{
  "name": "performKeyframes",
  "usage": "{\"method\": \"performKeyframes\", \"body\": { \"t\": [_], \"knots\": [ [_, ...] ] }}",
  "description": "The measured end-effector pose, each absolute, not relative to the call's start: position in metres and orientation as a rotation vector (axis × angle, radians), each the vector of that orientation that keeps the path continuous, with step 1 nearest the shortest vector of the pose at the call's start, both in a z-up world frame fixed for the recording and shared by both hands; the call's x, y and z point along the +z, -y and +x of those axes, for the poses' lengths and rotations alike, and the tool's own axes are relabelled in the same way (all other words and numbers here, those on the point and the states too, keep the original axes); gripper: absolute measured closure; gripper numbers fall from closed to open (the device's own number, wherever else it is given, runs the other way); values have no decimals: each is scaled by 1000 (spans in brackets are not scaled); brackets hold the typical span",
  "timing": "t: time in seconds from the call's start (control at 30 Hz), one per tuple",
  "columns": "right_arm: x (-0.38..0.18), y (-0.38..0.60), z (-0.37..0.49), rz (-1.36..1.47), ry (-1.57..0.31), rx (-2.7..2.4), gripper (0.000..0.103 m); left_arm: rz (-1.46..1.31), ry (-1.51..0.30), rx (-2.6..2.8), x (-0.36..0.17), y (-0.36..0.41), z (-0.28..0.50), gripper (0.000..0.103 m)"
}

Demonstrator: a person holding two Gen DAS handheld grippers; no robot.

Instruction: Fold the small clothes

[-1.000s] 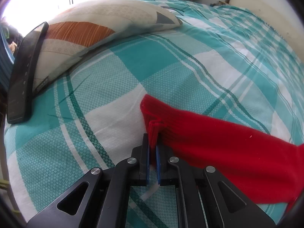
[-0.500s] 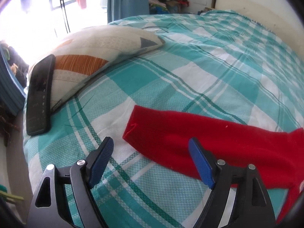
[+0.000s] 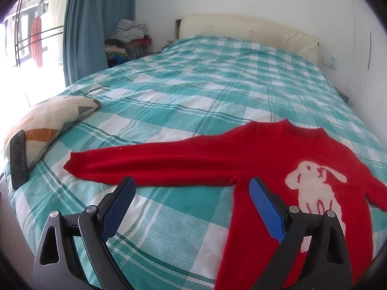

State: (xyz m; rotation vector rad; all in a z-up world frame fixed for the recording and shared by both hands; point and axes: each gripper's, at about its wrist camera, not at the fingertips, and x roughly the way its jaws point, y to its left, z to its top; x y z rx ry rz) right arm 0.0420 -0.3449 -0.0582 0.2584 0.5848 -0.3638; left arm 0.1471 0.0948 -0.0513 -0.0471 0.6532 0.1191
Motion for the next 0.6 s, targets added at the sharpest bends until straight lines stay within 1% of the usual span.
{"method": "performKeyframes", "body": {
  "t": [0.2, 0.4, 0.6],
  "knots": [
    [-62, 341, 47, 232, -603, -366, 39, 7, -676, 133, -70, -88, 155, 7],
    [-67, 338, 55, 209, -621, -357, 39, -25, -699, 152, -77, -94, 158, 7],
    [-72, 336, 59, 208, -643, -344, 39, 15, -698, 157, -80, -86, 157, 7]
  ]
}}
